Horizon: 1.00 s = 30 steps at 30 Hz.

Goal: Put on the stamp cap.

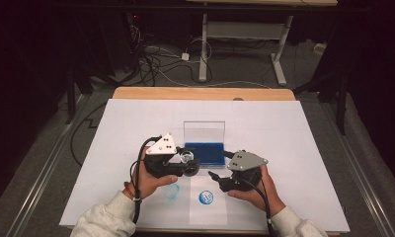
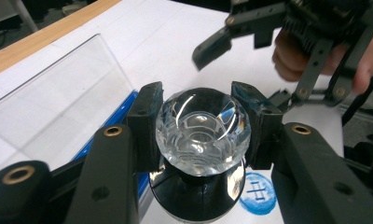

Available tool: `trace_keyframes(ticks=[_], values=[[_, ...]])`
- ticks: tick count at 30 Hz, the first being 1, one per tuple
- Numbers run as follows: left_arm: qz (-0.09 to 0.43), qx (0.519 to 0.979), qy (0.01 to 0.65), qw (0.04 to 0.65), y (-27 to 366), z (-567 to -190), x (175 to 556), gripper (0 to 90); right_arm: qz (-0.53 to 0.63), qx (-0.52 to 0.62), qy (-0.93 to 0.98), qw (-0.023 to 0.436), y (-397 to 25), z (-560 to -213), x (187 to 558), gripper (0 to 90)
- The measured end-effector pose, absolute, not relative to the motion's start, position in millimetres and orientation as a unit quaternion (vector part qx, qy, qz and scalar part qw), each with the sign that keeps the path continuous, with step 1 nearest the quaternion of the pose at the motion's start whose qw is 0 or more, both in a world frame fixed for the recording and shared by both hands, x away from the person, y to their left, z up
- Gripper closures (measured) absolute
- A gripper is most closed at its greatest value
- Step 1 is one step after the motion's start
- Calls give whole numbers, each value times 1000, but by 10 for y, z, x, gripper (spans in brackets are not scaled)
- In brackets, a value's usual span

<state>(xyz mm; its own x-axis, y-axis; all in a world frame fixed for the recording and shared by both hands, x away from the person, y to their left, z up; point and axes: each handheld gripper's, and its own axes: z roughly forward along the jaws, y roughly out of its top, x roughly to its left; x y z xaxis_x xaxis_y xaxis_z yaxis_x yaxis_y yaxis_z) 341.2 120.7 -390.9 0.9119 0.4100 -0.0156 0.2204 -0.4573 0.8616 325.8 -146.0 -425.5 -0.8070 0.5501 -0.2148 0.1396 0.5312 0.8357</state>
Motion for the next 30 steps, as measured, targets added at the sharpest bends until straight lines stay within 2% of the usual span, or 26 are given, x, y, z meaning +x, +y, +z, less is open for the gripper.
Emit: trace_keyframes(ticks=[14,30], values=[[122,860,183,461,1203,-3925,3400,546,436,218,833,261,-1665,-4179,3216,258],[143,861,182,453,1256,-3899,3424,545,440,252,806,306,-2127,-4161,3043,266]])
